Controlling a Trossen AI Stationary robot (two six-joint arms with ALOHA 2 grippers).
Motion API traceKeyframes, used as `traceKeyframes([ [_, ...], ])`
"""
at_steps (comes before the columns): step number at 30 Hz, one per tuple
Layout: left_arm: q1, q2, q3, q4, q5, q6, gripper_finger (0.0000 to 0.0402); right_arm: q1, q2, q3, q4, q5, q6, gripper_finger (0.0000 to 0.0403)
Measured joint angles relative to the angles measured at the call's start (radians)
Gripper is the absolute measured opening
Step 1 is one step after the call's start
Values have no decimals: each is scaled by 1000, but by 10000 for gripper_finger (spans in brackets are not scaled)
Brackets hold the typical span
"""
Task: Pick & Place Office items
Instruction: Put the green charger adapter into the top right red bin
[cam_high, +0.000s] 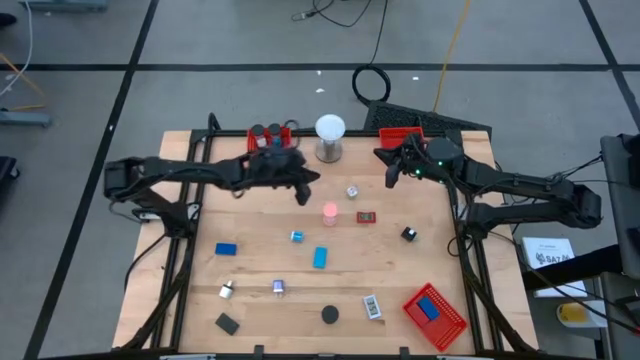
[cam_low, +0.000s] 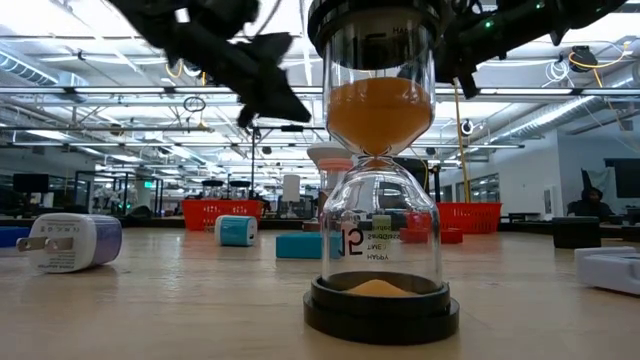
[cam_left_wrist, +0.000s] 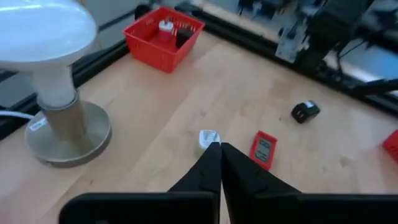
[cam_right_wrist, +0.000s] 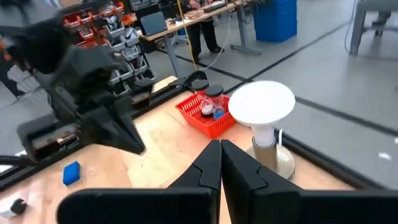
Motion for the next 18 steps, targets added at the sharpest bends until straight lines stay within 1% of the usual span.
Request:
traceKeyframes([
  [2, 0, -44, -64, 39, -1, 5, 4, 0, 21, 0, -6, 0, 37, 0],
  [4, 5, -68, -109, 15, -2, 6, 13, 0, 52, 0, -4, 0, 85, 0],
  [7, 15, -93, -148, -16, -6, -29, 24, 0, 102, 0, -17, -3, 164, 0],
  [9, 16, -95, -161, 22, -8, -24, 23, 1, 137, 6, -33, -11, 214, 0],
  [11, 14, -94, -189, 53, 2, 9, 16, 1, 167, 26, -86, -41, 260, 0],
  [14, 13, -93, -236, 194, 61, 40, 3, 9, 203, 97, -203, -54, 308, 0],
  [18, 13, -93, -332, 435, 131, 22, 8, 21, 264, 252, -435, -27, 305, 0],
])
